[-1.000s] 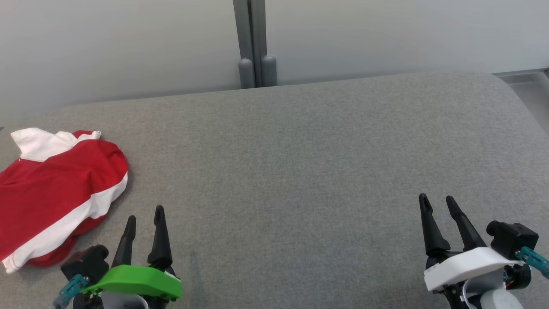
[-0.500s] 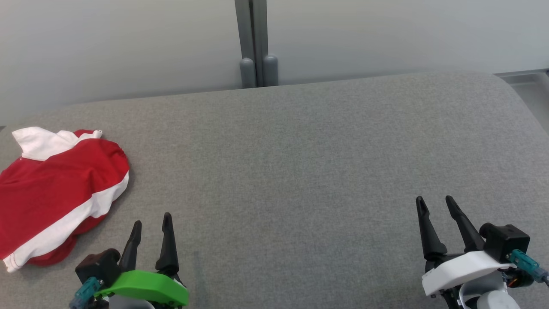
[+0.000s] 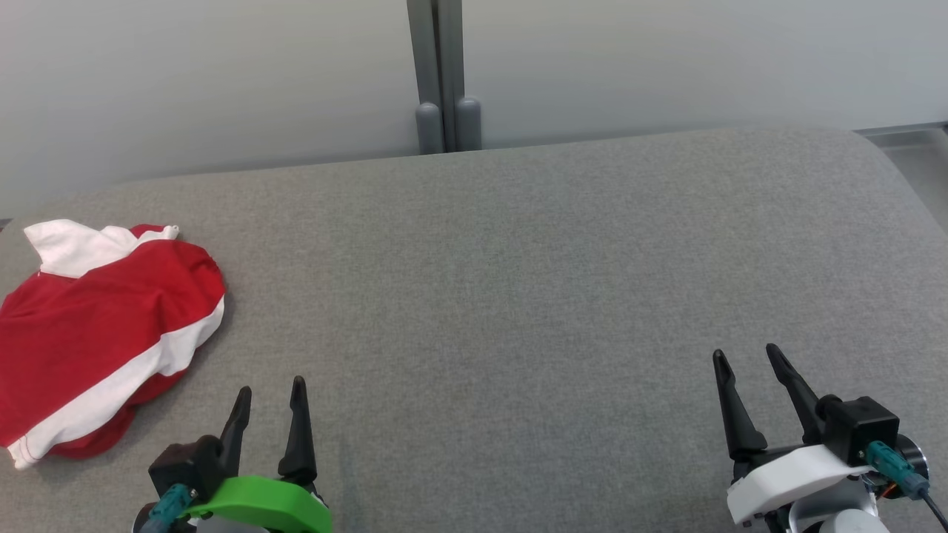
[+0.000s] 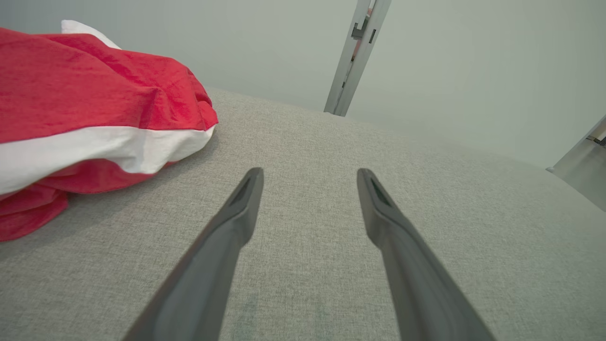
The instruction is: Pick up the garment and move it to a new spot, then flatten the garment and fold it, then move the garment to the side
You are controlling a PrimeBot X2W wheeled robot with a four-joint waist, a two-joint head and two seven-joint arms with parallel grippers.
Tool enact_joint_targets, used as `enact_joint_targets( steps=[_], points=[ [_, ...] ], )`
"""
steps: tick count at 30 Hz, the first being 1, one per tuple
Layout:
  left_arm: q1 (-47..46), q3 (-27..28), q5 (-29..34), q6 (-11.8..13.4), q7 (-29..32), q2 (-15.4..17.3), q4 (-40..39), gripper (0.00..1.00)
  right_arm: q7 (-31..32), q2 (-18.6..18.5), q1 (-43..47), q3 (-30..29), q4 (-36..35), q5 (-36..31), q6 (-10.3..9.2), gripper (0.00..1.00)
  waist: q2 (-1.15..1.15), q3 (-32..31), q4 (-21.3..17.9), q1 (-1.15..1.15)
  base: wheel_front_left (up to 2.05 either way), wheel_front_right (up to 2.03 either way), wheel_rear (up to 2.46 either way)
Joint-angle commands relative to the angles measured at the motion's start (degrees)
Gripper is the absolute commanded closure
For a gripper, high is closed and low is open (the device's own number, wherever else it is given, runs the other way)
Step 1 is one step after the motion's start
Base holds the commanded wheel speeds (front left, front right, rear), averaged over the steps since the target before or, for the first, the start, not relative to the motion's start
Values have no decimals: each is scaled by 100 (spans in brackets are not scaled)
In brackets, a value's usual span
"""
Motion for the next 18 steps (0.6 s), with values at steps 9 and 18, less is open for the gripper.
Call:
enact_joint_targets(
  steps=[9,18],
  points=[
    [78,-34,362,-9,-135,49,104,0,-136,-37,71,8,20,-432,2,0,0,7,0,0,0,0,0],
    [74,-40,644,-17,-230,51,149,0,-234,-42,95,29,10,-767,1,0,0,20,-1,0,0,0,0]
  ],
)
